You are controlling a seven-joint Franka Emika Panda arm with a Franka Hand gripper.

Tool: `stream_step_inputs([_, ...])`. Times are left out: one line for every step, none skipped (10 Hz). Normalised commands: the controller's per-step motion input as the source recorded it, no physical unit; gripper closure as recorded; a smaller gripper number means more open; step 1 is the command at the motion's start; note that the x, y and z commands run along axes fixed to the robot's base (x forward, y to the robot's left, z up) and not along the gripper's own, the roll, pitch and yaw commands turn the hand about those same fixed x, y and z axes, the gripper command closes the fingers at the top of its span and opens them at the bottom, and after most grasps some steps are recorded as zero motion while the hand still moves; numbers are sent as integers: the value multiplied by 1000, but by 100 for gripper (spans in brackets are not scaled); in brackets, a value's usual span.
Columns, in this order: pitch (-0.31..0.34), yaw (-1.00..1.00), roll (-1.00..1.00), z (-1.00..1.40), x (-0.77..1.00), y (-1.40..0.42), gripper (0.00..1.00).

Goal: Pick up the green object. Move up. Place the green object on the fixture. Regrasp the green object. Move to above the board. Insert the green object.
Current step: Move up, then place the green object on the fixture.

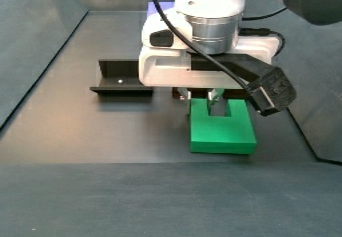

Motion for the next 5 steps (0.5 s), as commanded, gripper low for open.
stream_step_inputs([33, 23, -8, 862, -28, 21, 100])
stream_step_inputs([82, 27, -7, 560, -72, 11, 100])
stream_step_inputs([66, 14, 16, 251, -34, 15, 100])
stream_step_inputs([0, 0, -37, 0, 0, 0, 100])
stream_step_inputs([0, -100, -337, 54, 91, -29, 100])
